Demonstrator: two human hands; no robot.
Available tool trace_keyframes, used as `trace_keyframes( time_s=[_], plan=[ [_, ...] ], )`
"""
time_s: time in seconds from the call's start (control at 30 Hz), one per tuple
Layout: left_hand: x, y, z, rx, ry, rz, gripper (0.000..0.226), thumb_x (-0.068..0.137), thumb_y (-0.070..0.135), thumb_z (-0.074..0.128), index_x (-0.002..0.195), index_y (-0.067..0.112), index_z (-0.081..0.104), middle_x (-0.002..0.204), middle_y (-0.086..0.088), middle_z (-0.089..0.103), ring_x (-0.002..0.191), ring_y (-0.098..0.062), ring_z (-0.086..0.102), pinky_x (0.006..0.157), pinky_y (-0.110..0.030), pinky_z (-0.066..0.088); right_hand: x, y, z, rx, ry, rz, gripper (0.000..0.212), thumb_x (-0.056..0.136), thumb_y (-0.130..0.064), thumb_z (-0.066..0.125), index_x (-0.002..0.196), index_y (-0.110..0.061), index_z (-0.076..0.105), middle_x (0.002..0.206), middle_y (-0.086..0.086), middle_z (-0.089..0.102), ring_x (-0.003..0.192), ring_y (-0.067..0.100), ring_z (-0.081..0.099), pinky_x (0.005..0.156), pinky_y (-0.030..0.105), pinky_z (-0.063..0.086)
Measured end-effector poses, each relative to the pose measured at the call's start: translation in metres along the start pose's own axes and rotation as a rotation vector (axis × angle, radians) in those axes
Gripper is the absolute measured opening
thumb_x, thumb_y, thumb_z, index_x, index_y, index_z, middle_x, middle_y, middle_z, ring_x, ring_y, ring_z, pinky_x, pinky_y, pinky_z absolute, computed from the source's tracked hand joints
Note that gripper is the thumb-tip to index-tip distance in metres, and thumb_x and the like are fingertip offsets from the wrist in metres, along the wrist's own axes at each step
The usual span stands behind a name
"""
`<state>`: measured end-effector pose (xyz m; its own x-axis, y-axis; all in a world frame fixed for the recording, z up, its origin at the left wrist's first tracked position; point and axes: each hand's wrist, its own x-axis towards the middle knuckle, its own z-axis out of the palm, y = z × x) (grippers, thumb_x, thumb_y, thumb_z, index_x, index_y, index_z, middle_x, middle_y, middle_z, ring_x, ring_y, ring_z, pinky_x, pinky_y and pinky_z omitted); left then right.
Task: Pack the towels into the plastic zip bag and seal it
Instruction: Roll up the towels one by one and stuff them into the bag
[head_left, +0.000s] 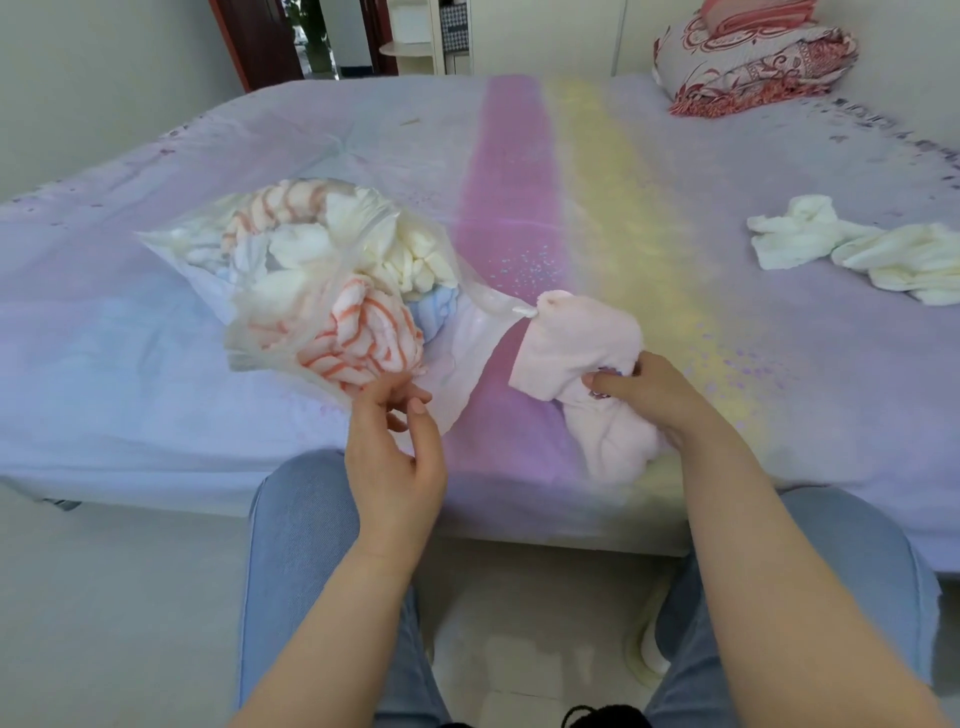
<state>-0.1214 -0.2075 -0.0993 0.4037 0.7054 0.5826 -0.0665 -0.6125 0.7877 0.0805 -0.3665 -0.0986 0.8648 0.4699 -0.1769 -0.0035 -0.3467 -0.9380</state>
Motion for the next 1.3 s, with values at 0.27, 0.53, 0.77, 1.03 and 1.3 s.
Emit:
trace_keyframes(
  time_s=[0.27,0.53,0.77,1.03,1.3],
  plan=[
    [-0.032,-0.010,-0.005,-0.107,0.067,-0.217,0.045,0.092,0.036,0.052,0.058,0.010,0.034,0.053,-0.001,0.034,0.054,-0.007,0.029,0.053,-0.019,0.026,-0.046,0.011,0.020,0.522,-0.050,-0.151,0.038,0.074,-0.012,0.066,0.111,-0.016,0.063,0.095,0.000,0.073,0.087,0.015,0.070,0.070,0.028,0.055],
    [-0.010,-0.026,-0.006,0.006,-0.074,-0.660,0.031,0.094,0.024,0.052,0.067,0.017,0.038,0.060,0.004,0.041,0.061,-0.018,0.038,0.059,-0.034,0.033,-0.077,-0.045,0.018,0.375,-0.450,-0.317,0.040,0.062,0.001,0.062,0.101,-0.006,0.060,0.079,-0.003,0.071,0.077,0.010,0.067,0.066,0.021,0.053],
    [0.003,-0.030,-0.020,0.146,-0.111,-0.520,0.031,0.095,0.023,0.044,0.065,0.014,0.042,0.062,-0.002,0.047,0.066,-0.027,0.040,0.064,-0.040,0.037,-0.048,-0.080,0.096,-0.111,0.028,-0.507,0.047,0.074,-0.016,0.068,0.117,-0.026,0.050,0.117,0.005,0.057,0.104,0.023,0.060,0.085,0.043,0.052],
    [-0.004,-0.024,-0.020,0.112,-0.191,-0.444,0.029,0.101,0.030,0.043,0.074,0.018,0.049,0.073,0.006,0.052,0.071,-0.016,0.048,0.066,-0.030,0.036,-0.036,-0.123,0.170,-0.721,0.278,-0.607,0.042,0.085,-0.033,0.058,0.123,-0.021,0.047,0.123,0.010,0.050,0.102,0.029,0.055,0.069,0.033,0.040],
    [0.000,-0.024,-0.025,0.044,-0.260,-0.437,0.014,0.102,0.020,0.043,0.094,0.019,0.055,0.092,0.008,0.052,0.081,0.000,0.053,0.065,-0.004,0.035,-0.030,-0.103,0.191,-0.764,-0.222,-0.612,0.047,0.091,-0.041,0.052,0.136,-0.031,0.042,0.161,0.001,-0.010,0.148,0.028,-0.004,0.116,0.050,0.017]
  ],
)
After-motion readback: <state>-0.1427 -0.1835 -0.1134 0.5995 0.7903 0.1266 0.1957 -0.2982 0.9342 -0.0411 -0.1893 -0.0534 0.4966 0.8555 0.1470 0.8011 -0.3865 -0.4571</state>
